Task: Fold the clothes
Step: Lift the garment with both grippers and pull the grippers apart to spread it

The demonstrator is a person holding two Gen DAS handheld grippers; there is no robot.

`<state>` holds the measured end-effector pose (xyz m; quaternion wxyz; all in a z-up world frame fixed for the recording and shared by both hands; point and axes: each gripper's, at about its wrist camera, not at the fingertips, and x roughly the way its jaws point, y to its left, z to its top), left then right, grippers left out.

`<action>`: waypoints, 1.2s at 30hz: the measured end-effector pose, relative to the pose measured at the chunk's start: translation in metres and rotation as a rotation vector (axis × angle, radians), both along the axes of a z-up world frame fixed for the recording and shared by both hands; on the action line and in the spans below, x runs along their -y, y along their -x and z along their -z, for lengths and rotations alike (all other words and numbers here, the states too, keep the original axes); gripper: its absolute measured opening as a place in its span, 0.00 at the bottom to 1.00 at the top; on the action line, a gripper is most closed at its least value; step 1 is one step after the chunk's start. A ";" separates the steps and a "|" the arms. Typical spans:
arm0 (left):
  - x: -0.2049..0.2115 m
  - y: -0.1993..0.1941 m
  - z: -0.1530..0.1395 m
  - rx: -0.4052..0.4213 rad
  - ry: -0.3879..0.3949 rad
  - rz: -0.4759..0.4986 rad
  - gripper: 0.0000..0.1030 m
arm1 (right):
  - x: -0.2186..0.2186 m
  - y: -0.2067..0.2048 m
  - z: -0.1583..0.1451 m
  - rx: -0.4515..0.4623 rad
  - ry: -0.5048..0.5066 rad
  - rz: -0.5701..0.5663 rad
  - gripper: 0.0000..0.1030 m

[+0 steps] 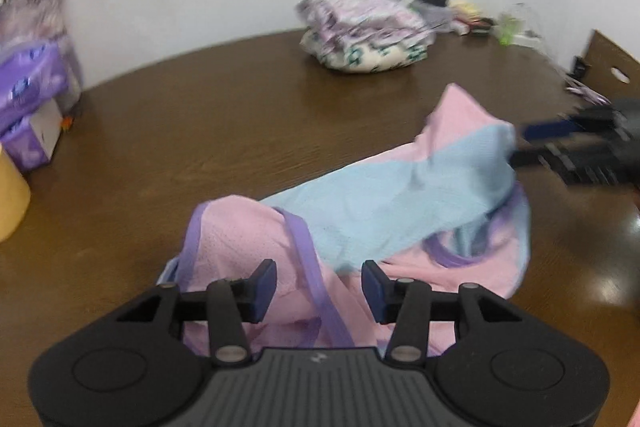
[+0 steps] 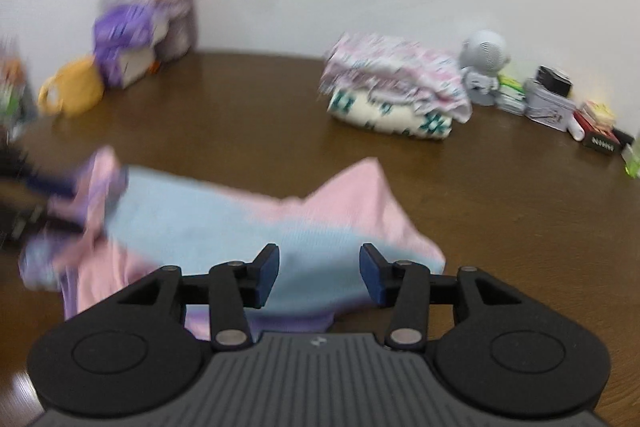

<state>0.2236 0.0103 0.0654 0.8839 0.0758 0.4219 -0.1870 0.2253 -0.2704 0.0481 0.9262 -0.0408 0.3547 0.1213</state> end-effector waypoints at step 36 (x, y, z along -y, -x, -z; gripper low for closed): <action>-0.065 0.004 -0.047 0.197 0.067 -0.194 0.03 | 0.005 0.008 -0.020 0.136 0.064 -0.025 0.02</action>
